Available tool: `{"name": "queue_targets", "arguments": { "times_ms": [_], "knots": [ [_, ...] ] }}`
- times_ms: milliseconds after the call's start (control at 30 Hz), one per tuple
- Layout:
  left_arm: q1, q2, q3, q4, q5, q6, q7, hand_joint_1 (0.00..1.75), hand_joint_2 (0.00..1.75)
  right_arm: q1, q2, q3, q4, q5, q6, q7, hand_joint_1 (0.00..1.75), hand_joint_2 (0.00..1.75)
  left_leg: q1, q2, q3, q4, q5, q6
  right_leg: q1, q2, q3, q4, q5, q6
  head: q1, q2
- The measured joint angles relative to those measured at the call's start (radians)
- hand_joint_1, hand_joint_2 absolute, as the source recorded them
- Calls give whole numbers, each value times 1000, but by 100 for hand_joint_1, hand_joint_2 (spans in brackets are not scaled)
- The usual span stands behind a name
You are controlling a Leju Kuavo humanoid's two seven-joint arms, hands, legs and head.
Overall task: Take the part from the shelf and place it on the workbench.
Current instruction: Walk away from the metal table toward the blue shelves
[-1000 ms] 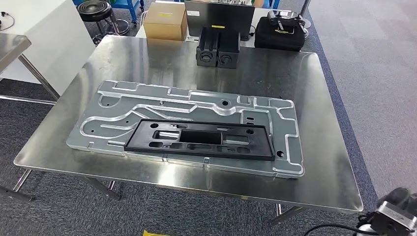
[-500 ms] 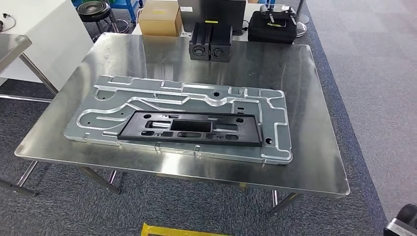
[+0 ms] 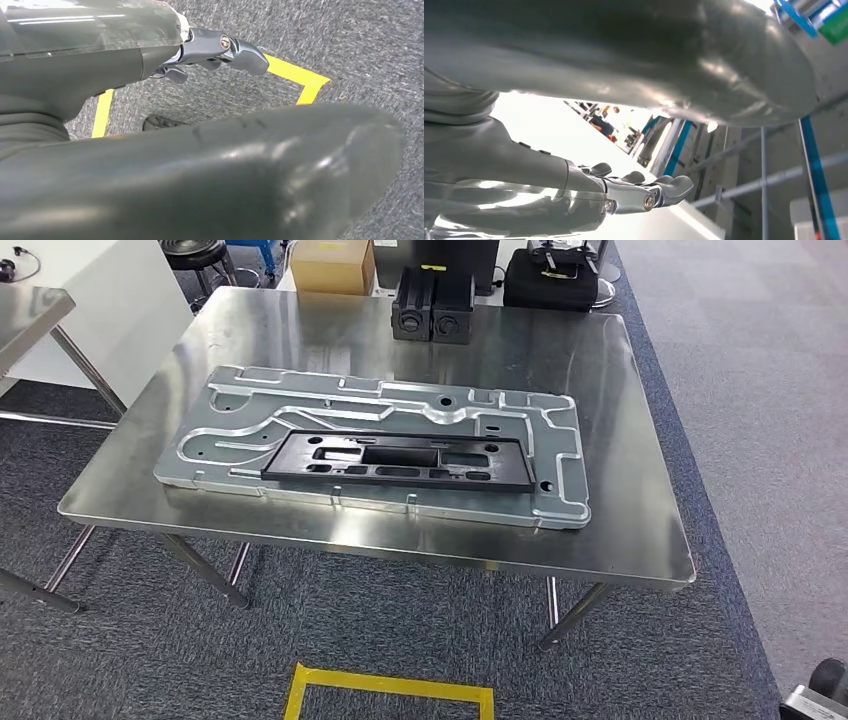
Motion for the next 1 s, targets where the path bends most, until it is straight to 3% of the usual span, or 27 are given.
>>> {"name": "queue_targets", "arguments": {
  "times_ms": [33, 67, 133, 167, 200, 267, 300, 333, 367, 400, 467, 533, 600, 667, 700, 800, 833, 867, 900, 967, 1000],
  "knots": [
    [-1, 0, 0, 0, 0, -1, 1, 0, 0, -5, 6, -16, 9, 18, 16, 2, 0, 0, -1, 0, -5, 6, 4, -5, 2, 0, 39, -56, -15, -6, 0, 0],
    [-1, 0, 0, 0, 0, -1, 2, 0, 0, -11, 12, -36, 21, 37, 30, 3, 0, 0, -2, -1, -7, 10, 9, -11, 5, 0, 56, -86, -28, -14, 0, 0],
    [0, 0, 0, 0, 0, -1, 6, 0, 0, -26, 26, -87, 63, 77, 53, 9, 0, 0, -1, -2, -11, 12, 19, -23, 6, -3, 51, -94, -21, -28, 0, 0],
    [2, -1, 0, 0, 0, -1, 8, 0, 0, -37, 30, -119, 96, 101, 62, 13, 0, 0, 0, -3, -18, 21, 7, -28, 4, -5, 44, -94, -12, -36, 0, 0],
    [3, -1, 0, 0, 0, -1, 9, 0, 0, -51, 33, -154, 136, 127, 69, 18, 0, 0, 2, -4, -29, 47, -22, -33, 2, -7, 35, -96, -2, -44, 0, 0],
    [5, -2, 0, 1, 0, -3, 9, 0, 0, -87, 30, -236, 251, 191, 75, 25, 0, 0, 5, -4, -65, 154, -118, -41, 2, -10, 10, -97, 19, -52, -1, 0],
    [5, -2, 0, 1, 0, -5, 9, 0, 0, -104, 23, -283, 324, 228, 67, 29, 0, 0, 6, -4, -82, 221, -160, -43, 3, -11, -4, -95, 29, -52, -1, 0],
    [6, -2, 0, 1, 0, -6, 9, 0, 0, -121, 11, -333, 406, 270, 48, 33, 0, 0, 6, -4, -90, 275, -178, -45, 3, -13, -18, -93, 38, -50, -1, 0],
    [7, -2, 1, 1, 0, -7, 9, 0, 0, -137, -6, -384, 498, 316, 16, 42, 0, 0, 7, -4, -84, 301, -173, -46, 3, -15, -31, -90, 47, -48, -1, 0],
    [8, -2, 1, 1, 0, -7, 10, 0, 0, -153, -26, -433, 596, 362, -25, 59, 0, 0, 7, -4, -60, 290, -148, -45, 3, -17, -45, -87, 55, -46, -1, 0],
    [9, -2, 2, 1, 0, -8, 12, 0, 0, -182, -66, -518, 787, 448, -113, 114, 0, 0, 7, -5, 35, 169, -100, -38, 4, -19, -67, -78, 67, -39, -1, 0],
    [8, -3, 2, 1, 0, -8, 16, 0, 0, -199, -97, -583, 950, 523, -173, 192, 0, 0, 2, -7, 125, 28, -104, -26, 5, -20, -79, -71, 79, -30, -1, 0],
    [9, -3, 2, 1, 0, -8, 19, 0, 0, -210, -119, -628, 1082, 601, -196, 295, 0, 0, -3, -7, 150, -22, -114, -13, 5, -20, -81, -72, 94, -18, 0, 0],
    [10, -5, 2, 1, 0, -7, 20, 0, 0, -216, -133, -655, 1194, 694, -189, 437, 0, 0, 1, -4, 139, -27, -96, 3, 4, -16, -86, -69, 92, -7, 0, 0],
    [9, -6, 2, 1, 0, -7, 21, 0, 0, -218, -138, -663, 1247, 742, -177, 514, 0, 0, 3, -1, 131, -30, -85, 12, 3, -13, -93, -51, 68, -3, 0, 0],
    [9, -8, 1, 1, 0, -8, 22, 0, 0, -223, -139, -668, 1382, 862, -90, 698, 0, 0, 2, 3, 92, -31, -52, 24, -1, -8, -139, 104, -74, 6, 0, 0],
    [9, -9, 0, 1, 0, -9, 25, 0, 0, -225, -135, -668, 1423, 897, -40, 742, 0, 0, 2, 4, 76, -28, -41, 23, -2, -7, -150, 163, -101, 9, 0, 0],
    [9, -9, -2, 1, 0, -10, 28, 0, 0, -228, -129, -665, 1460, 930, 20, 778, 0, 0, 2, 4, 59, -24, -31, 21, -3, -7, -151, 202, -104, 11, 0, 0],
    [9, -10, -6, 1, -1, -10, 32, 0, 0, -230, -121, -659, 1493, 962, 93, 808, 0, 0, 2, 4, 42, -19, -22, 18, -4, -7, -134, 206, -84, 12, 0, 0],
    [7, -14, -17, 1, -3, -9, 43, 0, 0, -235, -102, -636, 1547, 1021, 235, 846, 0, 0, 3, 4, 10, -2, -8, 11, -9, -7, -48, 108, -29, 11, 0, 0],
    [6, -17, -25, 1, -4, -6, 51, 0, 0, -239, -91, -621, 1570, 1043, 288, 855, 0, 0, 2, 4, -4, 7, -3, 6, -8, -7, 6, 30, -24, 9, 0, 0]
  ]
}}
